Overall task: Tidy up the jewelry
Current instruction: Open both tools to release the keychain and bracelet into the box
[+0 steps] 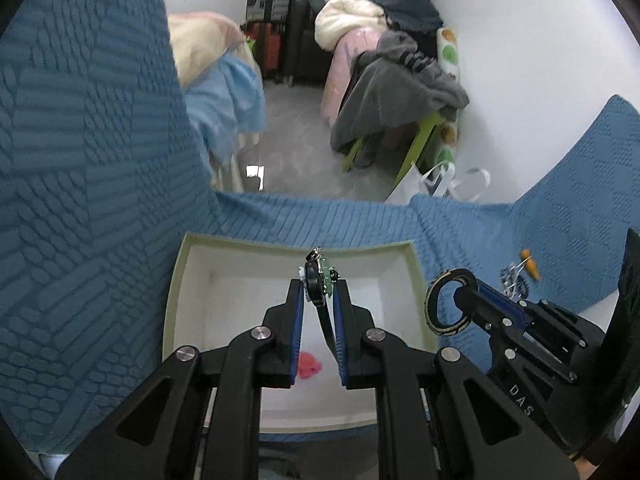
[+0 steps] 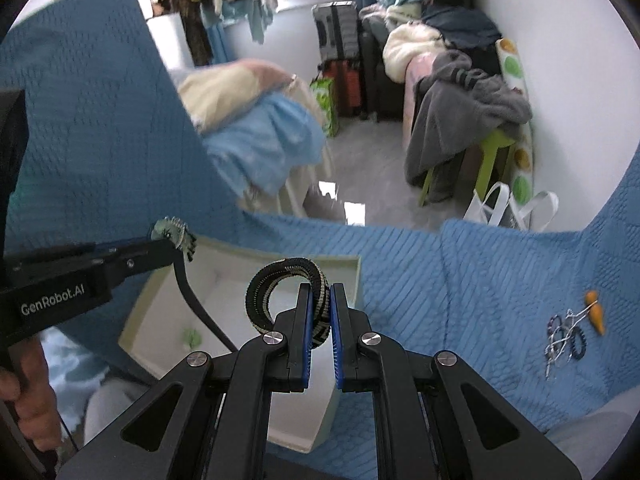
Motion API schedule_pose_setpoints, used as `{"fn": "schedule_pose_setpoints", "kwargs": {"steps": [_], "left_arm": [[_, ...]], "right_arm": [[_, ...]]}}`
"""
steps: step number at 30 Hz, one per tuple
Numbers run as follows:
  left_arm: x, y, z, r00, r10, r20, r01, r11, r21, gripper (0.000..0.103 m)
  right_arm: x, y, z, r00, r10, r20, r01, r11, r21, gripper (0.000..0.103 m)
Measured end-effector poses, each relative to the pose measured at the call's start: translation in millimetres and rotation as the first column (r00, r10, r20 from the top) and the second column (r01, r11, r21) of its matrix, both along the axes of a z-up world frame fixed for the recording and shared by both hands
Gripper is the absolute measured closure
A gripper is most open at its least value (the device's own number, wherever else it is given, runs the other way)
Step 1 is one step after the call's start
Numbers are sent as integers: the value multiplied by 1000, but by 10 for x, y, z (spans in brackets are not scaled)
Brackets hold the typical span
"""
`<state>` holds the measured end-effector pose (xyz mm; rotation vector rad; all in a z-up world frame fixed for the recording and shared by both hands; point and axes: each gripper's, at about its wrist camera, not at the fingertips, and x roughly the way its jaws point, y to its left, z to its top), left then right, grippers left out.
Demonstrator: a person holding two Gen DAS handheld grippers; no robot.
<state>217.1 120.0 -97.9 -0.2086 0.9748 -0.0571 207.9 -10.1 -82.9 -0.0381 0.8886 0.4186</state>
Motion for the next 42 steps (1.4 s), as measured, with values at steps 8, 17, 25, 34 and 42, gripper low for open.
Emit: {"fn": "schedule_pose_setpoints", "kwargs": {"steps": [8,17,25,34,42], "left_arm": [[-8,95,-173,999,9,-46,-10,1000,-14,88],[-46,125,-120,999,40,-26,-40,999,8,39],[-209,142,203,994,80,77,-81,997,9,35],[-401,-5,600,976,105,191,-102,994,-28,35],[-572,-283,771,956,118,269,-112,993,-40,36]], "right_arm": [[25,59,-257,998,3,-62,-4,1000,-26,96],[34,27,-127,999,22,-49,-22,1000,11,84],[-7,-119,292,998,25,64,-28,998,51,71],[-87,-371,832,976,24,219,-40,997,68,71],[-184,-601,982,954,14,300,-33,998,56,71]]}}
